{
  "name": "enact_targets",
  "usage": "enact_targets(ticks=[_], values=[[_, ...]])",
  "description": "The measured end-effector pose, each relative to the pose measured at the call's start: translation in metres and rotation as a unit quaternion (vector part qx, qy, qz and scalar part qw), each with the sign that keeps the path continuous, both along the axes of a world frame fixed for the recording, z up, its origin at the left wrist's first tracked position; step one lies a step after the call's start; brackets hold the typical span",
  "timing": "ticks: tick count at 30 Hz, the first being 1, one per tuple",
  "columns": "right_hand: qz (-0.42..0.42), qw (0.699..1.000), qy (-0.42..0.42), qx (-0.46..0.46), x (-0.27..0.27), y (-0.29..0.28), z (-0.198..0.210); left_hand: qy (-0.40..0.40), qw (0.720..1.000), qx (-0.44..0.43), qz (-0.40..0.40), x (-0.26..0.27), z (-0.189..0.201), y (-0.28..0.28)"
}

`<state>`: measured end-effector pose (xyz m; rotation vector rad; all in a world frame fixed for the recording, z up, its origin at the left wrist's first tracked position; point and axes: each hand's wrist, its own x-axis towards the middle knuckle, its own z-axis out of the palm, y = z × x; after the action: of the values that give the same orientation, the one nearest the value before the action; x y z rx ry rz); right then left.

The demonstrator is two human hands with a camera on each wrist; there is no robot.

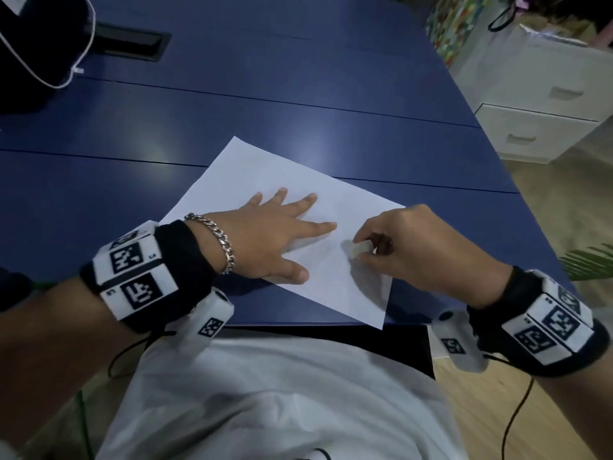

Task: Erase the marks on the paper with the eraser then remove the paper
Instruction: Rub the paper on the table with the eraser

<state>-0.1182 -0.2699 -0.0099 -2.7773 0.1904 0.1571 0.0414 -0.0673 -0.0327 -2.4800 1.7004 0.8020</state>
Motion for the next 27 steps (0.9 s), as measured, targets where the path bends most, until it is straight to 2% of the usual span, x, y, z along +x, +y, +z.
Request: enact_targets(ticks=[4,10,15,17,19,24,27], values=[[0.051,0.999,-0.001,0.002,0.008,0.017,-0.005,-0.007,0.999,0.035,0.007,0.0,-0.011,-0.006],[0.049,0.998,-0.025,-0.01,0.009,0.023,-0.013,-0.014,0.999,0.04,0.017,0.001,-0.013,-0.008],[0.145,0.989,0.025,0.012,0.0,0.036,-0.009,-0.021,0.999,0.04,0.011,0.001,-0.015,-0.009],[0.116,0.993,-0.009,-0.019,0.014,0.023,-0.009,-0.025,0.999,0.041,0.009,0.001,-0.014,-0.009],[0.085,0.996,-0.039,-0.012,0.022,0.014,-0.009,-0.029,0.999,0.041,0.008,0.001,-0.014,-0.009],[0.164,0.985,0.036,0.038,0.005,0.039,-0.008,-0.026,0.999,0.036,0.012,0.001,-0.015,-0.009],[0.121,0.993,-0.006,0.009,0.021,0.023,-0.007,-0.028,0.999,0.037,0.006,0.001,-0.014,-0.009]])
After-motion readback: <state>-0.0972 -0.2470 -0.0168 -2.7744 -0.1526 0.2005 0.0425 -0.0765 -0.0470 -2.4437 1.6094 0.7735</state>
